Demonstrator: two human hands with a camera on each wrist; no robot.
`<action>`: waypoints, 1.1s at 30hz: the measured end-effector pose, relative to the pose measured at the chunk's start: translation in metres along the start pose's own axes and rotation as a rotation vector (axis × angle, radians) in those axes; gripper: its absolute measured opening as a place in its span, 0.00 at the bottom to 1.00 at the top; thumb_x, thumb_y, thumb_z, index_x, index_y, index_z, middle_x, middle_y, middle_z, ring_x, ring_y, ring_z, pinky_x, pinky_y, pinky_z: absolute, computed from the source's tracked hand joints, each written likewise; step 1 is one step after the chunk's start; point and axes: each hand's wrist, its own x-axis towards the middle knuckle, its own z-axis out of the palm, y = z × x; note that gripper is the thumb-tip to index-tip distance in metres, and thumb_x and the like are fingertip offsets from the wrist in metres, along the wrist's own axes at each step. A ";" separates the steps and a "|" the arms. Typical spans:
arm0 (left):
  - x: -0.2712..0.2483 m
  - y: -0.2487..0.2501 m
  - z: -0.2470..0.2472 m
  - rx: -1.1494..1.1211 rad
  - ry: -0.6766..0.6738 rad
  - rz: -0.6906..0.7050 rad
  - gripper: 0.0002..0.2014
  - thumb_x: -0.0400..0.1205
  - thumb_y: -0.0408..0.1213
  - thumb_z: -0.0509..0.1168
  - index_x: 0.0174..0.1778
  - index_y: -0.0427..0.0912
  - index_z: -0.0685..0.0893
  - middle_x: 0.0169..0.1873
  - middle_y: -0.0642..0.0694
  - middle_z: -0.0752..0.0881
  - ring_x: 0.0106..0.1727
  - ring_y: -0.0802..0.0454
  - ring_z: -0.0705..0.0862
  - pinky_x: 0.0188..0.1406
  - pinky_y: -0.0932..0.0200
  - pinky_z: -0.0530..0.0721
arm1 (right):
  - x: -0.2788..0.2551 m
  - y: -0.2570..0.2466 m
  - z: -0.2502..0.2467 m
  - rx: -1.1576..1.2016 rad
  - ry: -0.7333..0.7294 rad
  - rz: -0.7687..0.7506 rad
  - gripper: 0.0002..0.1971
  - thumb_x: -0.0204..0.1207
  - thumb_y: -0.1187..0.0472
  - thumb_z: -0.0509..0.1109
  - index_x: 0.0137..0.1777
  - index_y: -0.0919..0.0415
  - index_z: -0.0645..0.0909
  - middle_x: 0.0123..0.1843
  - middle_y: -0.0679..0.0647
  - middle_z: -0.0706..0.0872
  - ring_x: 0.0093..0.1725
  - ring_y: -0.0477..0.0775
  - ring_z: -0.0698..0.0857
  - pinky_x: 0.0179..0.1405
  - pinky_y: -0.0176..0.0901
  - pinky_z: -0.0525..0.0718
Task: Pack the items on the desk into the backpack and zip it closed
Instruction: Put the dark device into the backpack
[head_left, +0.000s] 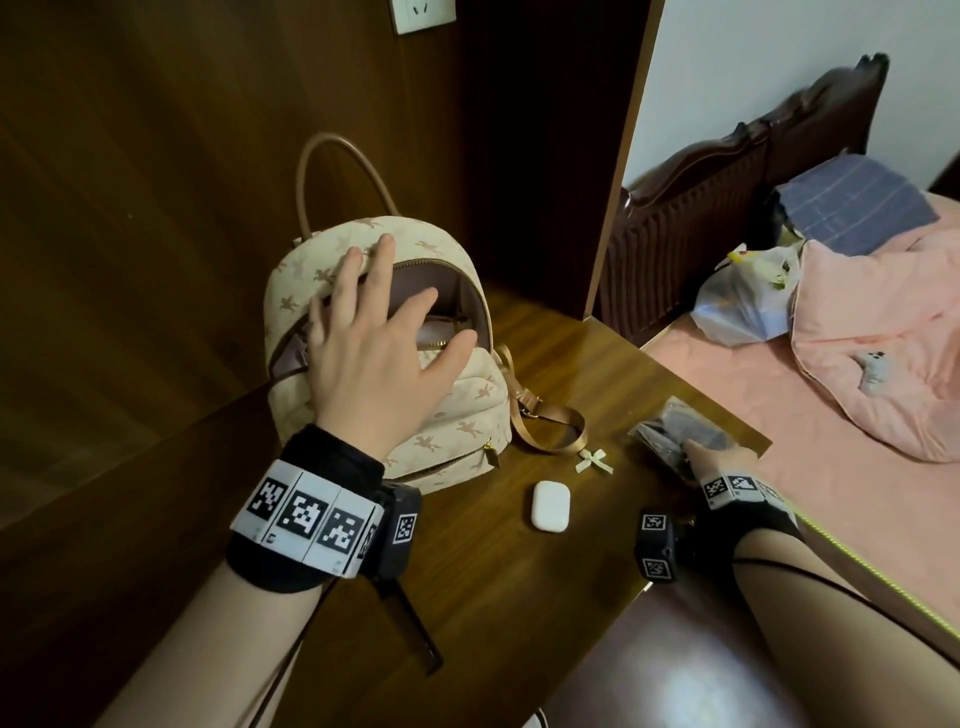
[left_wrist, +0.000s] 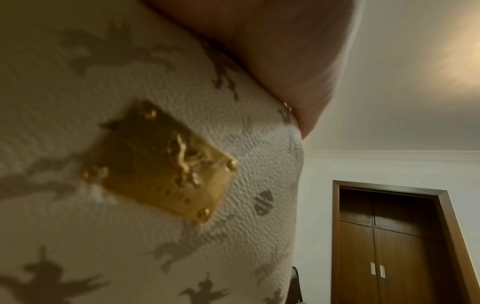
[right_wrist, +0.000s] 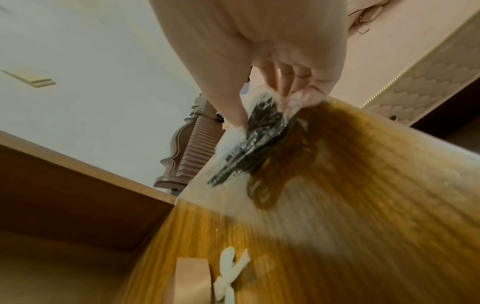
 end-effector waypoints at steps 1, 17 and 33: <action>0.000 0.000 0.000 0.001 -0.002 0.002 0.35 0.77 0.67 0.44 0.70 0.53 0.79 0.84 0.45 0.56 0.84 0.42 0.52 0.75 0.31 0.58 | 0.002 0.001 0.000 0.022 -0.027 -0.002 0.33 0.71 0.53 0.74 0.71 0.70 0.70 0.65 0.68 0.80 0.61 0.69 0.81 0.51 0.50 0.78; -0.008 0.004 0.001 -0.017 -0.037 -0.010 0.35 0.76 0.68 0.39 0.67 0.59 0.81 0.84 0.50 0.54 0.84 0.46 0.50 0.73 0.32 0.61 | -0.069 -0.059 -0.021 0.449 -0.206 -0.698 0.32 0.68 0.74 0.74 0.72 0.61 0.69 0.57 0.51 0.79 0.55 0.52 0.80 0.47 0.40 0.82; -0.018 -0.083 0.002 -0.621 0.247 -0.066 0.12 0.84 0.34 0.62 0.60 0.45 0.86 0.66 0.55 0.80 0.71 0.52 0.74 0.74 0.50 0.70 | -0.201 -0.138 -0.028 0.471 -0.492 -1.298 0.23 0.65 0.72 0.79 0.56 0.50 0.80 0.55 0.52 0.86 0.53 0.51 0.87 0.55 0.48 0.86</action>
